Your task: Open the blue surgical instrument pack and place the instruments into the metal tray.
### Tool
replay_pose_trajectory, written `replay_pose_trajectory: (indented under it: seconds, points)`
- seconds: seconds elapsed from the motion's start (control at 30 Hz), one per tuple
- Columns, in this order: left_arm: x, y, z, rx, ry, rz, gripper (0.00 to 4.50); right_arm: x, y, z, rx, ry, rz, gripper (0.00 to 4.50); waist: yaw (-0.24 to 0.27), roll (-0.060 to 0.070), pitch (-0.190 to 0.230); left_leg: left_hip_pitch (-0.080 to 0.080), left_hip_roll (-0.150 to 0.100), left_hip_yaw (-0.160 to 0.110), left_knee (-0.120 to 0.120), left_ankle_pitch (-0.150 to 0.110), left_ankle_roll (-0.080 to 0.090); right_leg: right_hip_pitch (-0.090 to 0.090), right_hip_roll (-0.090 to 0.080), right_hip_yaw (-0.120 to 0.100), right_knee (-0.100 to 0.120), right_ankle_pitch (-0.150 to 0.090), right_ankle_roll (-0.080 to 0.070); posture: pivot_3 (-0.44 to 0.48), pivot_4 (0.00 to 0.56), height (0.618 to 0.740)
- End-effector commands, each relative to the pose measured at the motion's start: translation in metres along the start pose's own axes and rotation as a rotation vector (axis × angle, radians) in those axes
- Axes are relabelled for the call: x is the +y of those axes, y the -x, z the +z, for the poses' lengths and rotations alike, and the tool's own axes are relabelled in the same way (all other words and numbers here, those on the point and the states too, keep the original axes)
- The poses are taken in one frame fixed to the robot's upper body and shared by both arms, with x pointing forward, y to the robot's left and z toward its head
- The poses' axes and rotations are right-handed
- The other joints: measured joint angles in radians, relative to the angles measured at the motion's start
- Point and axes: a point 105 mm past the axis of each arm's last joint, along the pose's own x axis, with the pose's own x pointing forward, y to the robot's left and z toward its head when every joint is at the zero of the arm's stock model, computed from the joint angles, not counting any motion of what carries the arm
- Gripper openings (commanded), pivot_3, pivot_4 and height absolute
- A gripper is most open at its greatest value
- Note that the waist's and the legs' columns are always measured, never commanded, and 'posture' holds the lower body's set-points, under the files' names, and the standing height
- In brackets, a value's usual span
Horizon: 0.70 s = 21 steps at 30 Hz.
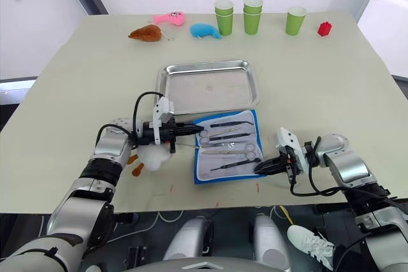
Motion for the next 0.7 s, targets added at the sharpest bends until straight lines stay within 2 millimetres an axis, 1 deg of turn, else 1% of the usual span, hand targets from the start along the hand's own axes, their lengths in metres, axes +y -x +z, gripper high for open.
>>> replay_pose_trajectory:
  seconds: [0.03, 0.23, 0.37, 0.43, 0.57, 0.7]
  points:
    - [0.0037, 0.0003, -0.0149, 0.027, 0.102, 0.011, 0.00, 0.0041, -0.0053, -0.0172, 0.049, -0.034, 0.012, 0.04, 0.002, 0.000, -0.001, 0.001, 0.000, 0.000, 0.000, 0.000, 0.000, 0.001, 0.000, -0.001, 0.000, 0.000, 0.000, 0.000, 0.150, 0.740]
    - [0.0050, 0.0016, -0.0180, 0.038, 0.175, -0.010, 0.00, 0.0034, -0.0067, -0.0183, 0.051, -0.028, 0.008, 0.04, 0.002, 0.000, -0.003, 0.012, 0.000, 0.000, -0.001, 0.000, 0.000, 0.012, 0.000, -0.002, -0.001, -0.001, 0.000, 0.000, 0.150, 0.740]
    - [0.0049, 0.0034, -0.0134, -0.006, 0.246, -0.023, 0.00, 0.0045, -0.0076, -0.0188, 0.044, -0.032, 0.007, 0.04, 0.001, 0.000, -0.003, 0.012, 0.000, 0.000, -0.001, 0.000, 0.000, 0.013, 0.000, -0.001, -0.001, -0.001, 0.000, 0.000, 0.150, 0.740]
    - [0.0049, 0.0053, -0.0144, -0.002, 0.278, -0.022, 0.00, 0.0053, -0.0079, -0.0192, 0.044, -0.037, 0.008, 0.04, 0.000, 0.000, -0.003, 0.012, 0.000, -0.001, -0.001, 0.000, 0.000, 0.013, 0.000, -0.001, -0.001, -0.001, 0.000, 0.000, 0.150, 0.740]
    - [0.0034, 0.0098, -0.0219, 0.043, 0.297, -0.021, 0.00, 0.0063, -0.0084, -0.0162, 0.021, -0.043, 0.011, 0.04, -0.001, 0.000, -0.004, 0.012, 0.000, -0.001, -0.001, 0.000, 0.000, 0.013, 0.001, -0.001, -0.001, -0.001, 0.000, 0.000, 0.150, 0.740]
    - [0.0034, 0.0092, -0.0170, 0.018, 0.292, -0.025, 0.00, 0.0061, -0.0081, -0.0119, 0.013, -0.035, 0.015, 0.04, -0.001, 0.000, -0.004, 0.012, 0.000, -0.002, -0.001, 0.000, 0.000, 0.013, 0.001, -0.001, -0.001, -0.001, 0.000, 0.000, 0.150, 0.740]
